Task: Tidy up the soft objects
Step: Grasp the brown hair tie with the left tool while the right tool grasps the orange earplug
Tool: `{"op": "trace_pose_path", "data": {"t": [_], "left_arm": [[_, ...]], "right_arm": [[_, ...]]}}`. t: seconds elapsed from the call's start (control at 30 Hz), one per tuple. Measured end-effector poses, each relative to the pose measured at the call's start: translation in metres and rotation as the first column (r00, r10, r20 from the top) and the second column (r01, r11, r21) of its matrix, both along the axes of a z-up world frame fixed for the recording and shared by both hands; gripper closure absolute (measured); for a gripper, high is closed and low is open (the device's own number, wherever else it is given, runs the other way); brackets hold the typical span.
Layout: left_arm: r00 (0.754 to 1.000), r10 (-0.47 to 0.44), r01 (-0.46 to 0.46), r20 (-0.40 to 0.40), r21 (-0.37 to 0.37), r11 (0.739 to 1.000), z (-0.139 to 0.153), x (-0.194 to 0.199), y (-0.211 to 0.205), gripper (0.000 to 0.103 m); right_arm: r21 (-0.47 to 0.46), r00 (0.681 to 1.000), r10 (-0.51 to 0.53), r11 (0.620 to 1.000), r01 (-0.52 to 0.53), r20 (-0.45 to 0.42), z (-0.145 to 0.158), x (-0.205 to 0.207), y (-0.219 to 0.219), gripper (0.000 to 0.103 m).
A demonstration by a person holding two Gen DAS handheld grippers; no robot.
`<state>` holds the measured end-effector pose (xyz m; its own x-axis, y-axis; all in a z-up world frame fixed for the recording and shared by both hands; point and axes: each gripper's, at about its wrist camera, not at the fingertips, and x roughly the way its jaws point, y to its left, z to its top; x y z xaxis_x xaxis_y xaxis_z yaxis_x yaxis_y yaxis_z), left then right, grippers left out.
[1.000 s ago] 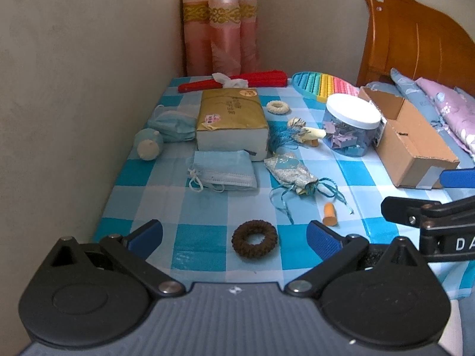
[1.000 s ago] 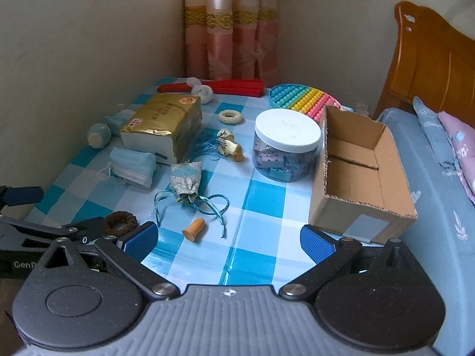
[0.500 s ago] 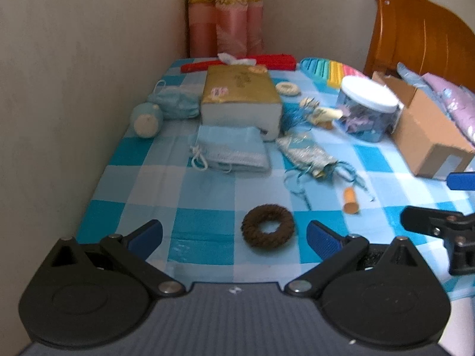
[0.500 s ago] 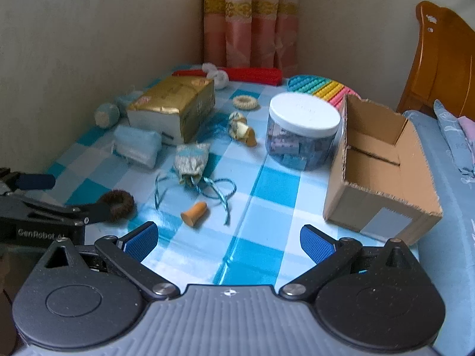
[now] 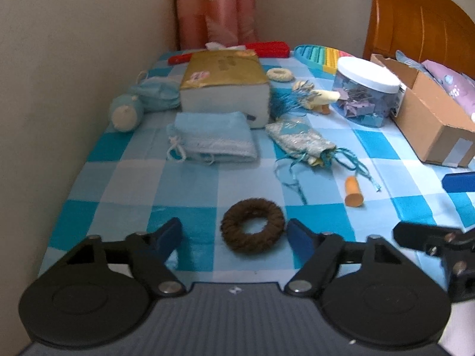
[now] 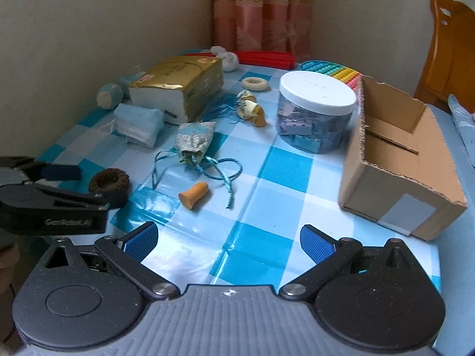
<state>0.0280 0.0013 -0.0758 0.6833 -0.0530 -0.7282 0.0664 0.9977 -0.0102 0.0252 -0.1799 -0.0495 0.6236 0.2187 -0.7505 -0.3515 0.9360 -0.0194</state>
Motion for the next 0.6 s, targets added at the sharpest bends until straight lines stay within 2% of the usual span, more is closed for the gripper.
{"op": "trace_pose_path", "data": {"t": [0.03,0.17,0.23,0.27,0.43,0.53,0.6], "left_arm": [[1.0,-0.006,0.006,0.008,0.006,1.0,0.001,0.0,-0.002,0.041],[1.0,-0.016,0.016,0.011,-0.014,1.0,0.002,0.003,-0.007,0.045],[1.0,-0.008,0.008,0.012,-0.016,1.0,0.002,0.005,-0.007,0.059],[1.0,-0.005,0.005,0.014,-0.016,1.0,0.003,0.005,-0.007,0.061],[1.0,0.009,-0.008,0.015,-0.037,0.999,0.004,0.005,-0.002,0.064],[0.999,0.035,-0.035,0.027,0.003,0.999,0.004,0.004,0.002,0.064],[0.998,0.057,-0.057,0.029,0.004,0.998,0.005,0.005,0.008,0.064]], "right_arm": [[-0.001,1.0,0.006,1.0,-0.006,0.0,-0.001,0.0,0.0,0.0],[-0.01,0.999,0.034,0.999,-0.033,0.003,-0.003,0.0,0.003,0.0],[-0.014,0.999,0.046,0.999,-0.046,0.008,-0.003,0.0,0.004,0.0],[-0.015,0.999,0.052,0.999,-0.051,0.009,-0.003,0.001,0.005,0.0],[0.009,0.995,0.099,0.995,-0.099,0.007,-0.002,0.004,0.009,0.0],[0.027,0.987,0.163,0.986,-0.164,0.009,-0.002,0.007,0.016,0.0],[0.023,0.977,0.215,0.976,-0.215,0.007,-0.003,0.012,0.024,0.0]]}}
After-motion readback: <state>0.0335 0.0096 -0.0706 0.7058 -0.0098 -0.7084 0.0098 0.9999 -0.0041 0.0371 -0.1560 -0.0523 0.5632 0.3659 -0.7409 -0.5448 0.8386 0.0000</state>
